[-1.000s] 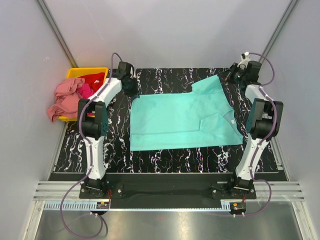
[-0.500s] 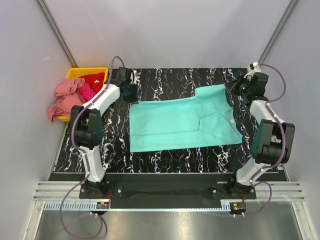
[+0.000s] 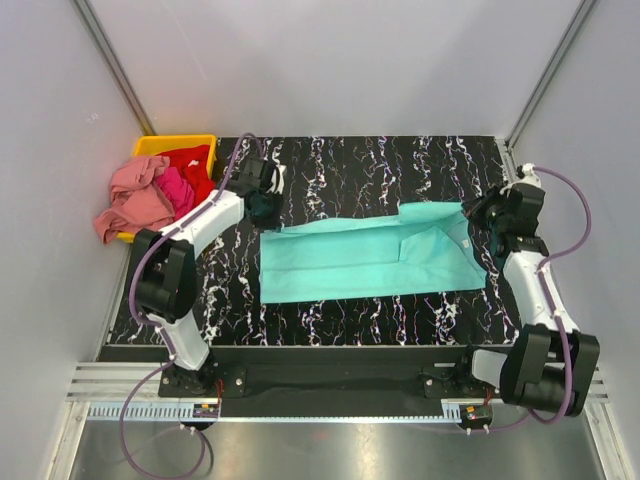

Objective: Fold and stack the t-shirts
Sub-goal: Fold the tshirt

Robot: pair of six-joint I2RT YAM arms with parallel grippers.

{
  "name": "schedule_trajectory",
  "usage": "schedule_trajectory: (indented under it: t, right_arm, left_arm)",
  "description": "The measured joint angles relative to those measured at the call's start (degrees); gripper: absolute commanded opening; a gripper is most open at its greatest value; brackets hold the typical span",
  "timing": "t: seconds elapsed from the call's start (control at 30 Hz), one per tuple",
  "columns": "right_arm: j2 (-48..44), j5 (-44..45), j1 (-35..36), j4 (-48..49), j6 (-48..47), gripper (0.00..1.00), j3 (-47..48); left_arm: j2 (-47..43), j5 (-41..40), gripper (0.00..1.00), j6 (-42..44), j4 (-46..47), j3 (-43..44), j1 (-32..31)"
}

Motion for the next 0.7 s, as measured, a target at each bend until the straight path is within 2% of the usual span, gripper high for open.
schedule_trajectory:
  t: [0.4, 0.6, 0.7]
  right_arm:
    - [-9.0, 4.5, 0.0, -11.3, 8.5, 0.0, -10.6]
    - [-11.4, 6.0, 0.0, -14.1, 8.4, 0.0, -10.8]
    - [-11.8, 5.6, 0.0, -14.4, 8.5, 0.0, -10.6]
  left_arm:
    - [-1.3, -3.3, 0.01, 0.1, -0.8, -6.3, -0.5]
    - [-1.4, -6.4, 0.13, 0.8, -1.0, -7.1, -1.7]
    - [-2.1, -7.5, 0.33, 0.9, -1.1, -8.1, -2.3]
